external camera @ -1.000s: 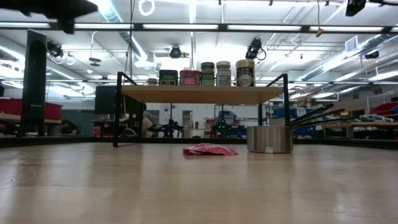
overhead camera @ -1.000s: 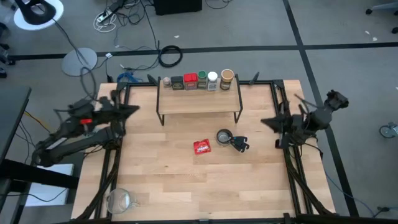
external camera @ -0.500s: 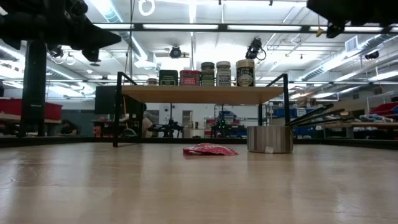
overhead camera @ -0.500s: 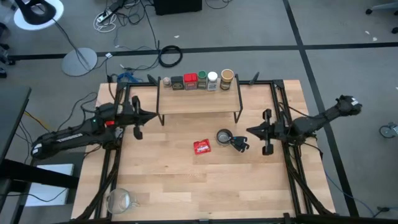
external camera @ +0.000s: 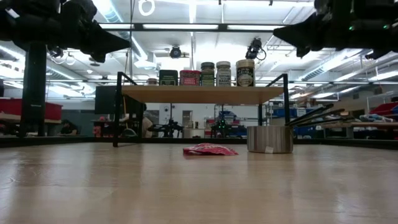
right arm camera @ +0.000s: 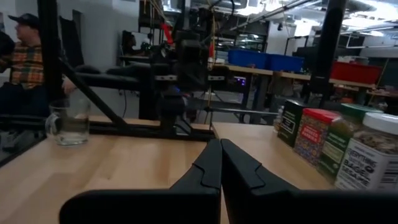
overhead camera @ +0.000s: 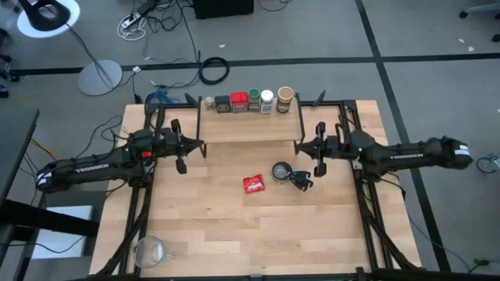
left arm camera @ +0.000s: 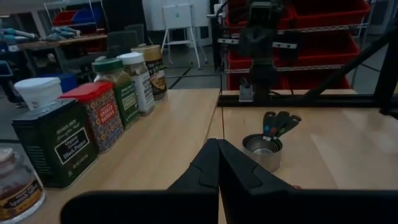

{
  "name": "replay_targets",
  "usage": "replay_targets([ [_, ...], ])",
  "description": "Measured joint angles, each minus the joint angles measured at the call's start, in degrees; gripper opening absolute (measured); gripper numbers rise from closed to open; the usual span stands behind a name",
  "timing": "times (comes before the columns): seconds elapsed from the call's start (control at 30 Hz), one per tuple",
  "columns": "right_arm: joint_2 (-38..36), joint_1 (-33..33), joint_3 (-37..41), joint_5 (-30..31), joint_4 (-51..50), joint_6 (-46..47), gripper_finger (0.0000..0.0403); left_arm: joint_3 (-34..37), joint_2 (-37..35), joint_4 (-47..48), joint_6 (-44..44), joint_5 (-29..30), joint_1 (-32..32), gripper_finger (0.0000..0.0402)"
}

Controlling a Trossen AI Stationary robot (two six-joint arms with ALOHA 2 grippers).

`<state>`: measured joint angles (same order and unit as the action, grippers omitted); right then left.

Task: Shelf spices
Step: Return to Home Position

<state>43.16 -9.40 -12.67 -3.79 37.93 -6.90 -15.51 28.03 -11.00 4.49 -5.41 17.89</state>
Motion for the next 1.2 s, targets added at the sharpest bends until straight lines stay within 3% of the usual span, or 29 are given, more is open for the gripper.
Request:
replay_targets([
  [0.23, -0.8, -7.4, 0.0, -9.0, 0.4, 1.4, 0.0000, 0.0, -4.2, 4.0, 1.5, 1.9, 0.0, 0.0003],
  [0.53, -7.4, -7.7, 0.2, -9.4, -6.2, 1.2, 0.0000, 0.0, -17.1, 15.3, 1.0, 3.7, 0.0, 0.0003],
  [0.73, -11.9, -7.8, 5.5, -7.9, -3.3, 3.2, 0.0000, 0.0, -23.8, 22.1, 0.0, 4.4, 0.0, 0.0003],
  [1.03, -14.4, -7.9, 10.4, -7.9, -1.3, 4.0, 0.0000, 0.0, -25.7, 23.5, -0.3, 4.8, 0.0, 0.0003],
  [1.2, -14.2, -7.8, 10.5, -7.9, -1.9, 4.0, 0.0000, 4.4, -25.7, 18.9, -1.6, 5.3, 0.0, 0.0003],
])
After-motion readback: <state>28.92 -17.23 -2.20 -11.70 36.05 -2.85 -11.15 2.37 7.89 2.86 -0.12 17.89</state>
